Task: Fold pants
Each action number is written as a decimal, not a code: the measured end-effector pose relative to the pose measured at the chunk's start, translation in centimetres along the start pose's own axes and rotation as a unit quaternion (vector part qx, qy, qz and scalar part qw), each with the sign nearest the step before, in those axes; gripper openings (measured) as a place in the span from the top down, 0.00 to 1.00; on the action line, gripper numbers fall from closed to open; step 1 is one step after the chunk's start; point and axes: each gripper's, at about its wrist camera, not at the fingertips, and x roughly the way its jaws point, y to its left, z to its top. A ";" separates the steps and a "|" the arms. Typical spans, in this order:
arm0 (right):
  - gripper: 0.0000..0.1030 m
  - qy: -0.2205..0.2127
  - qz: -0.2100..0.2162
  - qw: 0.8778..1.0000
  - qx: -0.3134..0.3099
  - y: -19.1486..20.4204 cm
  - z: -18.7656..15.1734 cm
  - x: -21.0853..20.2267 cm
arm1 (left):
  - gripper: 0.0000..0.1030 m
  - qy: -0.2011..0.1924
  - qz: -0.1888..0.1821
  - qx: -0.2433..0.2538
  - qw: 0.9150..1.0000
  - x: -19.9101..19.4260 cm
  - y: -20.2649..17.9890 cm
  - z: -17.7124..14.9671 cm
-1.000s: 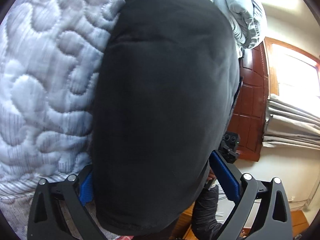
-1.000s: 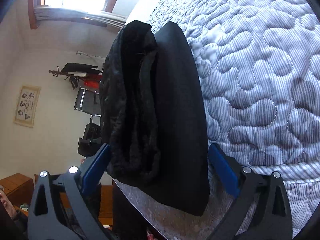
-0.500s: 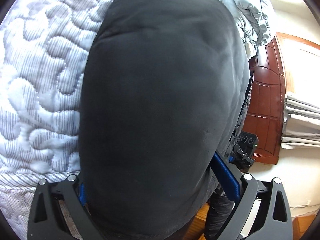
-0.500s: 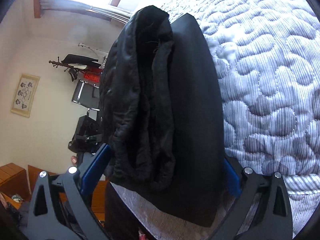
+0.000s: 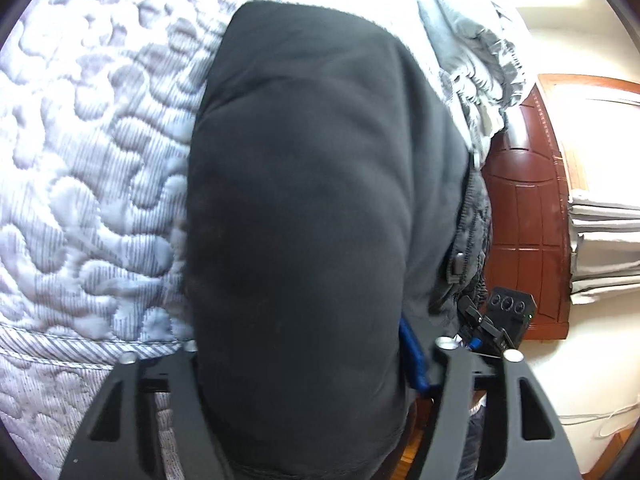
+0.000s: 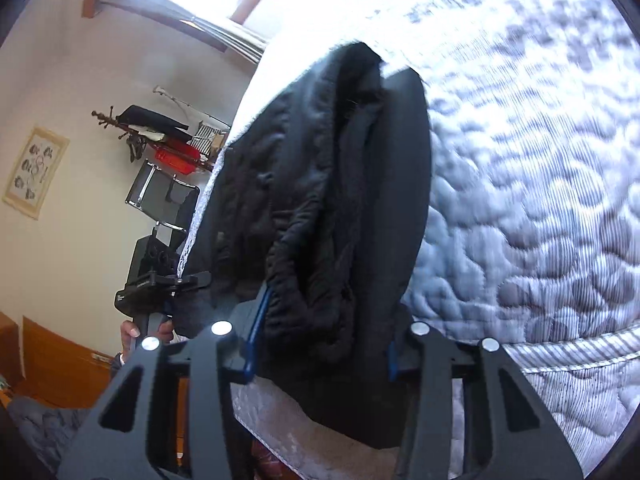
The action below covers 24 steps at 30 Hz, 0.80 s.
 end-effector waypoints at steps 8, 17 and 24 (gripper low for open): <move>0.62 -0.024 -0.009 0.998 -0.049 4.8 0.6 -0.6 | 0.62 -0.027 -0.038 0.014 0.999 -1.7 0.2 0.1; 0.62 -0.051 -0.010 0.994 -0.097 6.2 2.8 -2.0 | 0.64 -0.077 -0.069 0.038 0.994 -3.9 -1.4 1.3; 0.62 -0.067 -0.013 0.987 -0.143 8.8 6.2 -2.4 | 0.64 -0.109 -0.073 0.065 0.989 -6.2 -3.7 3.5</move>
